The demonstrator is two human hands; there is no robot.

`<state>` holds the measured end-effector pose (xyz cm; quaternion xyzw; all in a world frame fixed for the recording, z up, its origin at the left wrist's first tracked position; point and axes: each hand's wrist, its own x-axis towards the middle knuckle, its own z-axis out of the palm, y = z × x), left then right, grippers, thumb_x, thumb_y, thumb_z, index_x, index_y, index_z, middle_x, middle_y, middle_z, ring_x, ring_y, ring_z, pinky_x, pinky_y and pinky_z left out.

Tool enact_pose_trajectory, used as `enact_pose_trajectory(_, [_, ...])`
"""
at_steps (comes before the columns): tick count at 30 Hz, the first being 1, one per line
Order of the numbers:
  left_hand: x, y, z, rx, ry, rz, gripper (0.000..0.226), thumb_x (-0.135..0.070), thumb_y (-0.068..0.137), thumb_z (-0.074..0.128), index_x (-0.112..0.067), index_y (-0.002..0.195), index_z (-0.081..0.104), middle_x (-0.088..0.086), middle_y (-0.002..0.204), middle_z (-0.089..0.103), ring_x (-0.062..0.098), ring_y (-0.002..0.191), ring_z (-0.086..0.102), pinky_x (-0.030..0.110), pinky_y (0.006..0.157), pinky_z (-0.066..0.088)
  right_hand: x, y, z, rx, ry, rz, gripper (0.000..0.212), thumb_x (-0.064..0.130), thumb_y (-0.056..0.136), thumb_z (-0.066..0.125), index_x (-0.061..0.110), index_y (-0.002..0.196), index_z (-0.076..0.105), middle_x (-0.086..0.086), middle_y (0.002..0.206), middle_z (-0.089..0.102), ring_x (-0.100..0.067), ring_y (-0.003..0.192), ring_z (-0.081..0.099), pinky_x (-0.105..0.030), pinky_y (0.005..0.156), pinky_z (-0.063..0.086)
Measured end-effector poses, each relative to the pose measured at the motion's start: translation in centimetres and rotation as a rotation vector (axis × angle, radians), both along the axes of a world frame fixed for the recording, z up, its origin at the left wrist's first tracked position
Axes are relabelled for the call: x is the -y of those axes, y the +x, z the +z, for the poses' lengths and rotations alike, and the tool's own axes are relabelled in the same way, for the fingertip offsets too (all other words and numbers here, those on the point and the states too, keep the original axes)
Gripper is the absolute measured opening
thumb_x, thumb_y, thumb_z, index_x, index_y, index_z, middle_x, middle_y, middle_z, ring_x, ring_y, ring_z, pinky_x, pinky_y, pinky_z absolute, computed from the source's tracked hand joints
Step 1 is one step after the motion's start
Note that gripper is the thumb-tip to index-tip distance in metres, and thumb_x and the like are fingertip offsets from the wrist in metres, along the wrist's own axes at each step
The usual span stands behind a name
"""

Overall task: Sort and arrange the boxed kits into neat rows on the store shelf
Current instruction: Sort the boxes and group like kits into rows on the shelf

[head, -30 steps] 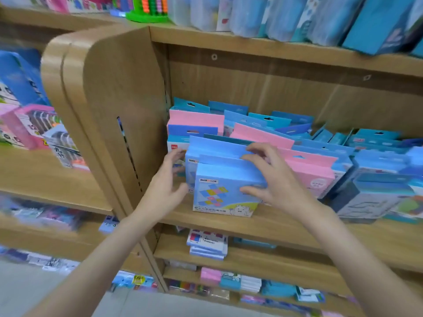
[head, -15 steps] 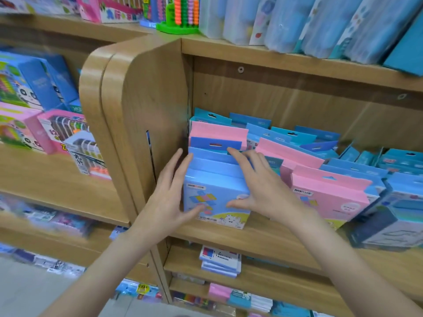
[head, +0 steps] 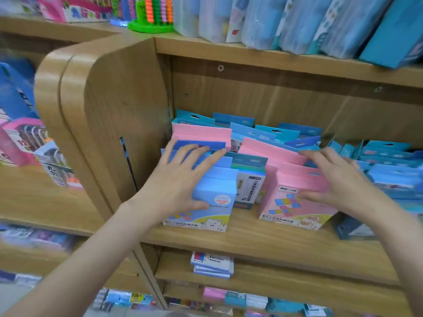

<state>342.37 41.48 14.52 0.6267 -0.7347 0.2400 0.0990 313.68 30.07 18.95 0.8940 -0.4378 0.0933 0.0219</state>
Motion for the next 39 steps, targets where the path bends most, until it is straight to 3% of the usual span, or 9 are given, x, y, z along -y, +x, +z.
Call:
enact_pose_trajectory(2, [0.6,0.1,0.1,0.04,-0.004,-0.019,0.112,-0.065,0.043,0.078,-0.024,0.138,0.033,0.011,0.114,0.059,0.032,0.099,0.057,0.045,0.091,0.043,0.3,-0.8,-0.9,-0.052,0.059,-0.015,0.075,0.038,0.072,0.074,0.02,0.135,0.038,-0.002,0.128,0.049,-0.025,0.118,0.044,-0.038,0.101,0.03])
enact_pose_trajectory(5, [0.3,1.5,0.2,0.049,-0.005,-0.025,0.112,-0.06,0.039,0.083,-0.025,0.134,0.036,0.01,0.105,0.061,0.03,0.089,0.059,0.04,0.077,0.049,0.2,-1.0,-0.9,0.002,0.129,-0.007,0.067,0.033,0.073,0.075,0.016,0.13,0.044,-0.003,0.127,0.053,-0.021,0.118,0.044,-0.034,0.098,0.03])
enact_pose_trajectory(16, [-1.2,3.5,-0.2,-0.093,0.096,-0.019,0.112,-0.041,0.051,0.088,-0.031,0.141,0.022,0.008,0.126,0.051,0.027,0.116,0.042,0.039,0.101,0.024,-3.8,8.4,-0.7,-0.009,0.084,0.289,0.066,0.046,0.079,0.063,0.023,0.135,0.036,0.005,0.135,0.046,-0.013,0.123,0.038,-0.025,0.099,0.029])
enact_pose_trajectory(19, [-1.4,3.5,0.0,-0.106,0.092,-0.046,0.109,-0.043,0.051,0.086,-0.028,0.141,0.026,0.007,0.132,0.048,0.021,0.122,0.029,0.037,0.104,0.011,-3.2,8.2,-0.1,0.143,0.158,0.311,0.063,0.046,0.077,0.065,0.024,0.131,0.042,0.008,0.129,0.05,-0.009,0.118,0.041,-0.024,0.097,0.032])
enact_pose_trajectory(23, [-1.6,1.5,0.5,-0.281,0.105,-0.042,0.092,-0.071,0.066,0.05,-0.034,0.142,0.015,0.006,0.147,0.03,0.016,0.136,0.011,0.038,0.11,-0.011,0.0,5.4,0.8,0.369,0.064,0.19,0.035,0.032,0.081,0.065,0.013,0.11,0.063,-0.001,0.106,0.063,-0.017,0.1,0.055,-0.025,0.086,0.037])
enact_pose_trajectory(27, [0.1,-2.5,0.3,-0.292,0.072,-0.173,0.074,-0.073,0.071,0.042,-0.028,0.129,0.041,0.003,0.139,0.044,0.019,0.133,0.023,0.049,0.109,0.002,2.2,5.2,0.4,0.366,0.172,0.173,0.026,0.023,0.077,0.071,0.012,0.1,0.07,-0.004,0.096,0.068,-0.021,0.093,0.061,-0.03,0.085,0.045])
enact_pose_trajectory(31, [1.3,-3.0,-0.5,-0.307,0.007,-0.197,0.053,-0.064,0.074,0.043,-0.022,0.104,0.056,-0.005,0.104,0.064,0.016,0.121,0.037,0.049,0.107,0.009,3.5,6.9,-0.2,0.184,0.155,0.208,0.016,0.021,0.08,0.068,0.014,0.095,0.071,-0.004,0.097,0.066,-0.021,0.093,0.057,-0.037,0.086,0.043])
enact_pose_trajectory(34, [1.3,-2.9,-0.8,-0.301,-0.024,-0.212,0.05,-0.062,0.075,0.046,-0.021,0.103,0.053,-0.005,0.1,0.064,0.017,0.119,0.039,0.046,0.107,0.014,3.6,6.8,0.4,0.202,0.129,0.183,0.007,0.014,0.084,0.063,0.009,0.085,0.067,-0.007,0.087,0.067,-0.023,0.083,0.058,-0.029,0.073,0.038])
enact_pose_trajectory(39, [1.5,-3.0,-0.9,-0.311,-0.011,-0.212,0.048,-0.061,0.077,0.043,-0.022,0.105,0.051,-0.004,0.103,0.063,0.02,0.119,0.044,0.044,0.106,0.016,1.8,1.3,4.0,0.618,0.209,0.02,0.013,0.004,0.092,0.05,0.011,0.081,0.047,-0.011,0.06,0.051,-0.01,0.046,0.05,-0.024,0.041,0.051])
